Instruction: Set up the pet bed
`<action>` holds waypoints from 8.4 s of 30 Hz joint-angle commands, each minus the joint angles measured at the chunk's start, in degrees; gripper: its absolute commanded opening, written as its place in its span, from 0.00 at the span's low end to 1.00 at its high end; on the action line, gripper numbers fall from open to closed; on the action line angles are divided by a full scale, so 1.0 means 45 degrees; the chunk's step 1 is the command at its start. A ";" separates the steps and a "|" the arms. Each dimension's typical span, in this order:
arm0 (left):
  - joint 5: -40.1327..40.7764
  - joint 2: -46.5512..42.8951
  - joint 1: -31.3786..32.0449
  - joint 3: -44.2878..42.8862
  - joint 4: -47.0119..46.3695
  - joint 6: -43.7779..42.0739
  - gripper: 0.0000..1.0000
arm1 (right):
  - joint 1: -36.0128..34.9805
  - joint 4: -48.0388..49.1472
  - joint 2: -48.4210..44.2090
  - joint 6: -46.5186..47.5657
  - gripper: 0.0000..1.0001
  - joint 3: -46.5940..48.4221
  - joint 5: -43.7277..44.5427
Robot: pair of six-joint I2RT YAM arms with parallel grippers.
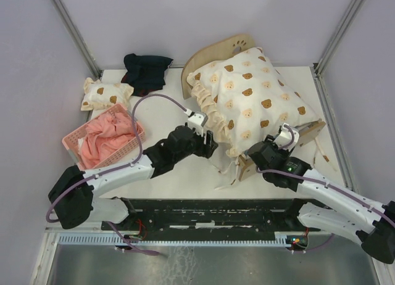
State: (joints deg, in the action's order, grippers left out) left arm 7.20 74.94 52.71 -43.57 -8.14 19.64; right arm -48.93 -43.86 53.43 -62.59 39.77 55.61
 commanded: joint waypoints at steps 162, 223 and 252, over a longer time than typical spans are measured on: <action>0.2490 0.3200 0.4595 0.0555 -0.5080 -1.0984 0.03 | 0.5187 -0.0196 -0.3120 0.5603 0.02 0.0347 -0.4246; 0.2145 0.3432 0.3297 -0.0618 -0.2649 -1.0155 0.03 | 0.5252 -0.1858 -0.6727 0.2739 0.02 -0.0527 -0.3973; 0.7990 -0.0146 -0.1123 -0.5094 0.4172 -0.4875 0.79 | 0.5251 -0.0704 -0.6044 0.6623 1.00 0.0572 -0.8232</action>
State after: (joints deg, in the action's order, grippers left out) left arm 38.15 78.19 52.03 -63.20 6.94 -5.61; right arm -25.39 -51.03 26.09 -35.20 41.78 21.28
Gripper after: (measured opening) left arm 0.782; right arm 0.974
